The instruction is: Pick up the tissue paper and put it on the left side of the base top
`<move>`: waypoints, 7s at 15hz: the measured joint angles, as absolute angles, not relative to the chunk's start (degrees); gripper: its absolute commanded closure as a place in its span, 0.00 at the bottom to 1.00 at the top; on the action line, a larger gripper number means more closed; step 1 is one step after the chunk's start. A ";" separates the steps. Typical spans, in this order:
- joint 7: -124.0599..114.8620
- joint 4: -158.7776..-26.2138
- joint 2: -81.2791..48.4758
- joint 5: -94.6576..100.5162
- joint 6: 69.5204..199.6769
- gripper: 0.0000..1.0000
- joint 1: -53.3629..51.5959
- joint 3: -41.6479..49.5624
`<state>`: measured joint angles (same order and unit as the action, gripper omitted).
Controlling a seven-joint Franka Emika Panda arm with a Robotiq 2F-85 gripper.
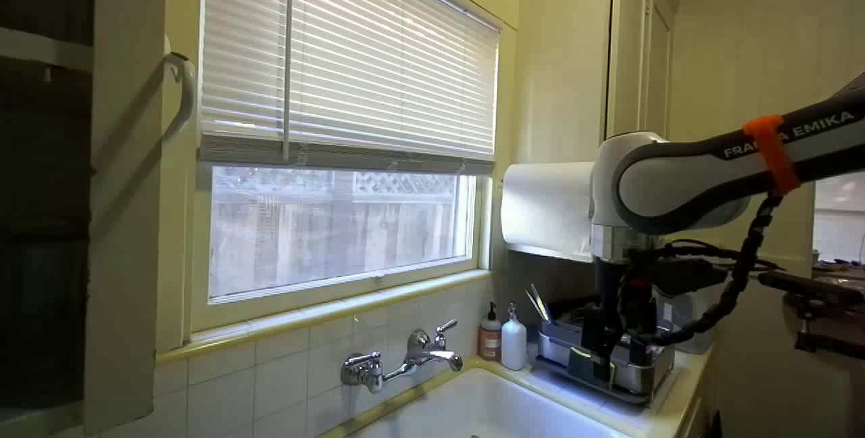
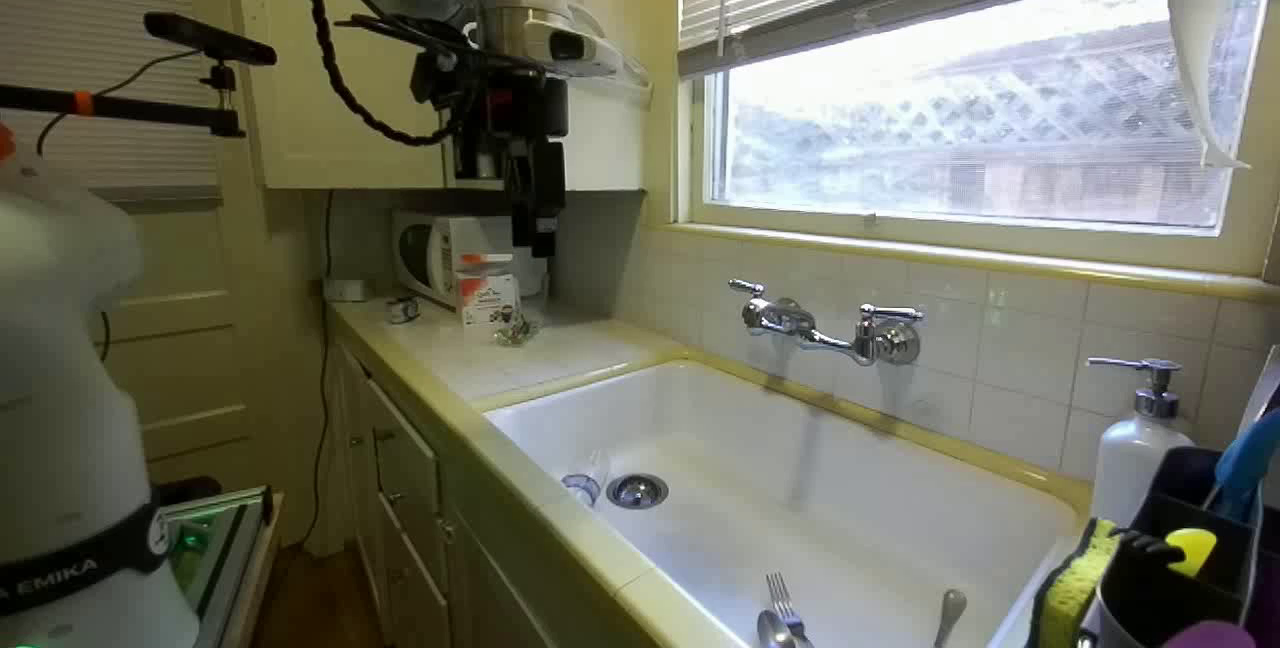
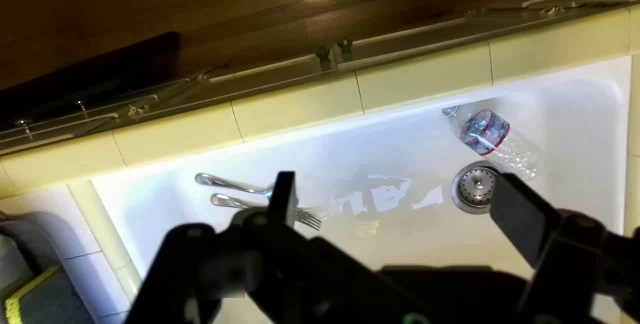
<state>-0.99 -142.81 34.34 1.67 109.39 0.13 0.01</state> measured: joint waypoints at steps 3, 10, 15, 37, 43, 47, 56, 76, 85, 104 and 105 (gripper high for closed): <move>-0.99 -142.81 34.34 1.67 109.39 0.00 0.13 0.01; -0.99 -142.81 34.34 1.67 109.39 0.00 0.13 0.01; -3.86 -141.14 34.69 3.32 112.86 0.00 1.69 -0.30; -3.31 -84.06 3.63 47.70 92.60 0.00 7.17 -2.78; -3.67 -80.24 0.80 49.06 91.34 0.00 6.77 -2.46; -2.55 -80.75 0.61 49.04 102.23 0.00 7.91 0.28; 14.51 -72.93 -9.02 46.00 120.87 0.00 9.97 8.29; 13.89 -53.83 -24.29 44.64 126.52 0.00 11.40 11.10; 14.04 -46.30 -28.94 43.86 122.29 0.00 11.64 11.24; 15.79 -34.91 -32.52 35.02 122.93 0.00 14.87 7.68; 18.14 -34.92 -32.46 32.98 122.82 0.00 15.23 6.17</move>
